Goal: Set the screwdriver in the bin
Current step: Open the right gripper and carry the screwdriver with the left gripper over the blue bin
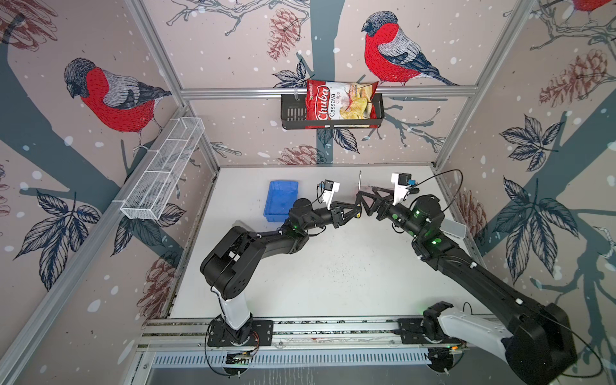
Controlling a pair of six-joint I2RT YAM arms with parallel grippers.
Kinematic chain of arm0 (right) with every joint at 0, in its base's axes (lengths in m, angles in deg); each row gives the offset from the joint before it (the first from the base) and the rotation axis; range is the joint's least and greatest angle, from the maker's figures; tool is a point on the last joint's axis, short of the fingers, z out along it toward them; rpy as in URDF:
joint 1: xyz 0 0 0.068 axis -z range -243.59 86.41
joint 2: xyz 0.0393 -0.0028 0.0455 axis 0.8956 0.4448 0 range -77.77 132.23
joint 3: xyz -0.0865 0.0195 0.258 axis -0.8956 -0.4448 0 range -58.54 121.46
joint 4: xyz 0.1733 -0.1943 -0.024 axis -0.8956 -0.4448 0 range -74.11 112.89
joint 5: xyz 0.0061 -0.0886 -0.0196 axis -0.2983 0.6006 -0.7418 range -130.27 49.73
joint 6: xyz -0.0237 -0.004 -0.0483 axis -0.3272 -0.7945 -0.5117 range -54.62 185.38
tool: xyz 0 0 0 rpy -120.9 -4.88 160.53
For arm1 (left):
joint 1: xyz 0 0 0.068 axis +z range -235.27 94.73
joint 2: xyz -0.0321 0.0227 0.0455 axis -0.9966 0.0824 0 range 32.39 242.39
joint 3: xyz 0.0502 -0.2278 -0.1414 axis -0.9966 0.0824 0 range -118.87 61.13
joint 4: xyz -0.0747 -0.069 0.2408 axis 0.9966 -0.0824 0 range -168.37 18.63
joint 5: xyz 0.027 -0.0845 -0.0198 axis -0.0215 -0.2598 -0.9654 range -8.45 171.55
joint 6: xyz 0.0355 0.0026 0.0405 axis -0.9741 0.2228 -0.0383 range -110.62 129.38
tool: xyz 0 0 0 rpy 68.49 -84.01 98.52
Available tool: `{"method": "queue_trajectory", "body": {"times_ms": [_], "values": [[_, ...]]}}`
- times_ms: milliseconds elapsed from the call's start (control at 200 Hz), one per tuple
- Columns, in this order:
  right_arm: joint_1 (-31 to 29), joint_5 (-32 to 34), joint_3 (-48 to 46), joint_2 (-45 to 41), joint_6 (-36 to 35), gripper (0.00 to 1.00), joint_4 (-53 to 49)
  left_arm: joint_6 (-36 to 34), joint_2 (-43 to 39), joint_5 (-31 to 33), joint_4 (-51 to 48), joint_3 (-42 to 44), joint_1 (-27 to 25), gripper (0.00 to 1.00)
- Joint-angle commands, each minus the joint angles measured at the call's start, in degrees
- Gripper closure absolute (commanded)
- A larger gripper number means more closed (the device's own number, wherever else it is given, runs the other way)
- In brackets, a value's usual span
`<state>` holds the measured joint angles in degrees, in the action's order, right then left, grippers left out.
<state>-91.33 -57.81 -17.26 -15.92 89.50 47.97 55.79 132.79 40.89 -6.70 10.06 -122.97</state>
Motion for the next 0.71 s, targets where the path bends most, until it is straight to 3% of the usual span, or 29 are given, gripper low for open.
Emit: {"method": "queue_trajectory", "body": {"times_ms": [0,165,415,701], "values": [[-0.7,0.67,-0.01,-0.67,-2.2,0.0,2.24,-2.97,-1.94,1.86,-1.02,1.27,1.28,0.95],[-3.59,0.41,0.18,0.01,-8.16,0.0,1.67,-5.92,-5.77,2.38,-5.1,4.27,5.09,0.96],[-10.2,2.71,3.86,5.33,-15.02,0.0,-1.24,-14.48,-12.74,4.73,-23.29,5.89,12.79,0.96],[-16.24,4.53,9.1,13.6,-20.18,0.0,-2.1,-29.64,-17.78,16.48,-51.14,1.49,20.48,0.96]]}}
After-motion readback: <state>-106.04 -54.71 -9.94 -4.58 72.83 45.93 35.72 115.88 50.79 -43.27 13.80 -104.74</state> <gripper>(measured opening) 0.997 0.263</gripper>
